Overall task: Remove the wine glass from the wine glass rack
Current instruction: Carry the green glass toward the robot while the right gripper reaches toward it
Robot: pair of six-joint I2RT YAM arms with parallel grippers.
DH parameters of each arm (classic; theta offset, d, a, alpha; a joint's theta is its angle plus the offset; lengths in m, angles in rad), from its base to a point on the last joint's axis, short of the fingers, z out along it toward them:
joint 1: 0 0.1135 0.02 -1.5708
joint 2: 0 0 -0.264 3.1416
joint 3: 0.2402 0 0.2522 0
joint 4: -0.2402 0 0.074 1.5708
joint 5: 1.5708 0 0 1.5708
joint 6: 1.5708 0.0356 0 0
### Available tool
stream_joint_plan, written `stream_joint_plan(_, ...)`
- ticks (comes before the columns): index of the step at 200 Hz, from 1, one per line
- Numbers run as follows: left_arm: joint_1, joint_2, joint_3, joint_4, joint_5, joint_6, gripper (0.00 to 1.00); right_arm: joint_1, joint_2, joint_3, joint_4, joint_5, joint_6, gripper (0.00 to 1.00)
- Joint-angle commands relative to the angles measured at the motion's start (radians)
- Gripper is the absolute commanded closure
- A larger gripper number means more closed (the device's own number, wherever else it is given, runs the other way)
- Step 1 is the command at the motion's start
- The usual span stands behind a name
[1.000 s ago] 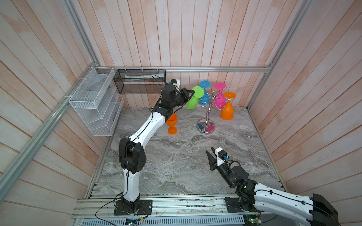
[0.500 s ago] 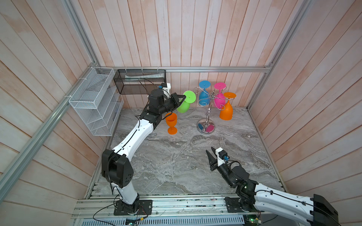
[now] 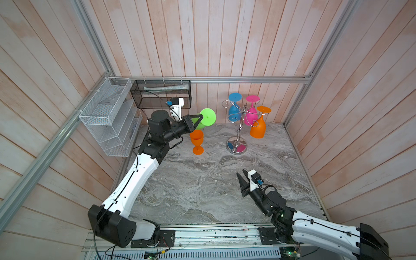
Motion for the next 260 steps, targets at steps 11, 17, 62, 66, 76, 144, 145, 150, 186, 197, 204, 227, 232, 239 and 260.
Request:
stream_joint_plan(11,0.002,-0.098,-0.052,-0.113,0.021,0.182,1.0,0.005,-0.016,0.033,-0.031,0.013,0.085,0.65)
stream_joint_plan(17,0.002,-0.115,-0.066,-0.122,0.017,0.2,1.0,0.006,-0.015,0.053,-0.056,0.009,0.101,0.65)
stream_joint_plan(62,-0.005,-0.21,-0.158,-0.141,0.001,0.312,1.0,0.005,0.052,0.237,-0.294,0.004,0.256,0.65)
stream_joint_plan(66,-0.009,-0.213,-0.162,-0.143,-0.005,0.323,1.0,0.006,0.06,0.252,-0.311,0.002,0.275,0.65)
stream_joint_plan(76,-0.028,-0.223,-0.168,-0.154,-0.039,0.356,1.0,0.006,0.079,0.287,-0.356,-0.003,0.322,0.65)
stream_joint_plan(144,-0.47,-0.267,-0.287,-0.123,-0.68,0.713,1.0,0.006,0.129,0.52,-0.747,0.163,0.698,0.57)
stream_joint_plan(145,-0.476,-0.266,-0.289,-0.122,-0.689,0.716,1.0,0.005,0.128,0.522,-0.751,0.166,0.702,0.57)
stream_joint_plan(150,-0.507,-0.26,-0.3,-0.115,-0.739,0.734,1.0,0.005,0.125,0.533,-0.776,0.178,0.724,0.57)
stream_joint_plan(186,-0.674,-0.224,-0.386,-0.025,-0.998,0.823,1.0,0.002,0.04,0.559,-0.863,0.196,0.845,0.57)
stream_joint_plan(197,-0.711,-0.214,-0.413,0.019,-1.054,0.853,1.0,0.001,0.012,0.562,-0.885,0.194,0.871,0.57)
stream_joint_plan(204,-0.735,-0.205,-0.43,0.047,-1.094,0.877,1.0,-0.001,-0.011,0.567,-0.903,0.192,0.885,0.57)
stream_joint_plan(227,-0.811,-0.168,-0.476,0.16,-1.207,0.976,1.0,-0.001,-0.043,0.605,-0.989,0.19,0.939,0.57)
stream_joint_plan(232,-0.827,-0.161,-0.494,0.194,-1.227,1.006,1.0,-0.001,-0.047,0.615,-1.002,0.182,0.941,0.57)
stream_joint_plan(239,-0.848,-0.152,-0.516,0.251,-1.254,1.052,1.0,-0.001,-0.05,0.625,-1.016,0.167,0.945,0.57)
stream_joint_plan(260,-0.893,-0.135,-0.593,0.424,-1.284,1.188,1.0,-0.003,-0.047,0.661,-1.034,0.102,0.956,0.56)
